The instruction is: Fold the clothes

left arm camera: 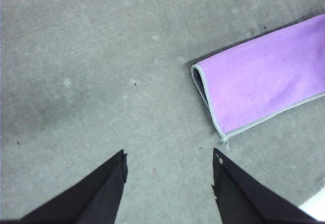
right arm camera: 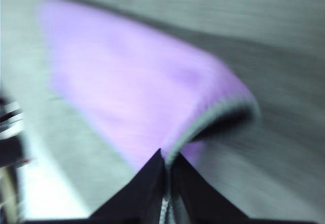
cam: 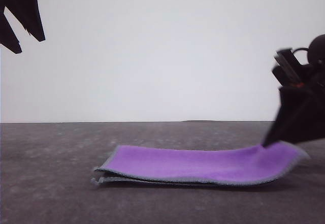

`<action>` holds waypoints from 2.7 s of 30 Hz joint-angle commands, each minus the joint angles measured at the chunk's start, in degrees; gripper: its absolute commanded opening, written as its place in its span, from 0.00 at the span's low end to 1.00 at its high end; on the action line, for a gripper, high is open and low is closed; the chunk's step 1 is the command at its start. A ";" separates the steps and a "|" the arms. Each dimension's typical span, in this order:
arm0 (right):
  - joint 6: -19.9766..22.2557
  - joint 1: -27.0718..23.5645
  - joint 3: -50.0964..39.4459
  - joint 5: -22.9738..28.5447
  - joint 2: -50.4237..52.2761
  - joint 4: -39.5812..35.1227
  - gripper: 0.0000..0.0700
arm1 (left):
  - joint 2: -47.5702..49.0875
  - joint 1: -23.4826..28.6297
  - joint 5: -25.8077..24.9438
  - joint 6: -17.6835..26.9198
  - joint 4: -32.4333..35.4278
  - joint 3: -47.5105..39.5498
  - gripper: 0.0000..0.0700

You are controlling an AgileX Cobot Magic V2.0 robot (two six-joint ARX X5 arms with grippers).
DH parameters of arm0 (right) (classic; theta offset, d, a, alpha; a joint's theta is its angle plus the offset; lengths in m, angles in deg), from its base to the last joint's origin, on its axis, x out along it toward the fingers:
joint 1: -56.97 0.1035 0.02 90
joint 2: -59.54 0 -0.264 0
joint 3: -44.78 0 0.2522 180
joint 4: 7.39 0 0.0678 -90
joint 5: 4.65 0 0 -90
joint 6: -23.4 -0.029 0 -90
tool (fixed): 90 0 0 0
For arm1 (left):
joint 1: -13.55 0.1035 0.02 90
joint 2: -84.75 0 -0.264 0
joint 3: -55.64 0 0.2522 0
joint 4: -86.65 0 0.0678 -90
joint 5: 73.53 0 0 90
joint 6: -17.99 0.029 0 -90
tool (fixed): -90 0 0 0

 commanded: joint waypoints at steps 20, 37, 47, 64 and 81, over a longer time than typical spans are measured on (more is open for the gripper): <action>-22.70 21.78 0.60 4.27 -3.89 -32.35 0.01 | -0.31 -0.15 0.04 -1.49 1.06 0.63 0.46; -30.44 26.65 0.63 6.66 -7.17 -44.89 0.01 | -0.31 -0.15 0.04 -1.49 1.61 0.63 0.46; -30.52 27.08 0.63 5.88 -7.56 -44.96 0.14 | -0.31 -0.15 0.04 -1.49 1.63 0.63 0.46; -30.47 27.05 0.70 2.94 -7.55 -44.97 0.62 | -0.31 -0.15 0.04 -1.46 1.64 0.63 0.46; -18.22 13.89 9.93 -3.56 -1.79 -28.61 0.62 | -0.31 -0.11 0.07 0.92 2.62 0.63 0.46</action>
